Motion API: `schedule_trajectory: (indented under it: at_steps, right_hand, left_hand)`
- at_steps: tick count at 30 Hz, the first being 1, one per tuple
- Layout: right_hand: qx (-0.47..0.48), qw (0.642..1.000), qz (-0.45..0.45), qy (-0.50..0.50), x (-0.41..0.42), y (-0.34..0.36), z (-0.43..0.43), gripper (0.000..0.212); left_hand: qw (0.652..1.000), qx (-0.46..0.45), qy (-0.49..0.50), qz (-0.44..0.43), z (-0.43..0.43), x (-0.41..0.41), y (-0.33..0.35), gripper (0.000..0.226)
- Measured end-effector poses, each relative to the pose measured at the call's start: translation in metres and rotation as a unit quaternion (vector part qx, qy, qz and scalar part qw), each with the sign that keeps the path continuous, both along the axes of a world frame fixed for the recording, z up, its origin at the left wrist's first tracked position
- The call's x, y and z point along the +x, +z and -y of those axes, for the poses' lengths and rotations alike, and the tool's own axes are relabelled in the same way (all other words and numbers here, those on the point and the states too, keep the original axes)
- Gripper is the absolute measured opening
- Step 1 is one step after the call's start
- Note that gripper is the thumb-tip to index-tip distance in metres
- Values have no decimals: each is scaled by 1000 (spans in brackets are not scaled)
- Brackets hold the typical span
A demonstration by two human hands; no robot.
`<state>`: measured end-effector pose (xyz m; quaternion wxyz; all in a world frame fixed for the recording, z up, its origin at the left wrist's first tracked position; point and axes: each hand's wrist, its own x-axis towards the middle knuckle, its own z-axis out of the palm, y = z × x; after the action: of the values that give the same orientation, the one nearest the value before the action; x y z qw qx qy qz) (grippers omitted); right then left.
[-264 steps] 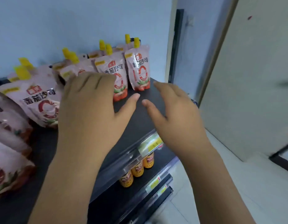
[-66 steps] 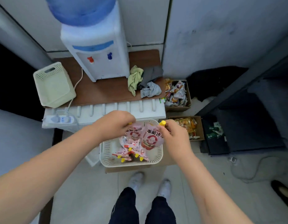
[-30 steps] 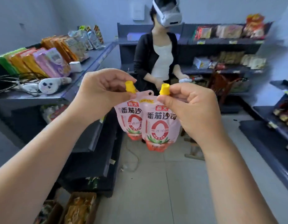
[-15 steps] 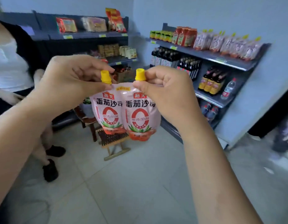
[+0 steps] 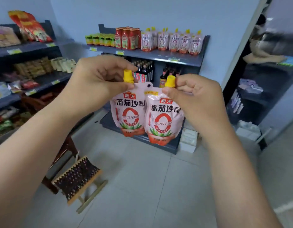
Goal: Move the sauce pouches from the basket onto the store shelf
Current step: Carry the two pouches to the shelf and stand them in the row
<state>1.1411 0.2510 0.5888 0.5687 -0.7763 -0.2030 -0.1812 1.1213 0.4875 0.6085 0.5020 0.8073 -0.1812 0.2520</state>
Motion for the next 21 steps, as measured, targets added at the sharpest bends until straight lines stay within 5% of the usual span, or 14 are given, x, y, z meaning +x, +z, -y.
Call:
schedule_trajectory:
  at_steps: [8,21]
  right_hand:
    - [8,997,3,-79,112,8,3,8]
    - [-26,998,25,-46,343,18,10,14]
  left_hand:
    - [996,10,-92,-14,-2,153,-1,34]
    - [994,18,-103,5,14,380,14,31]
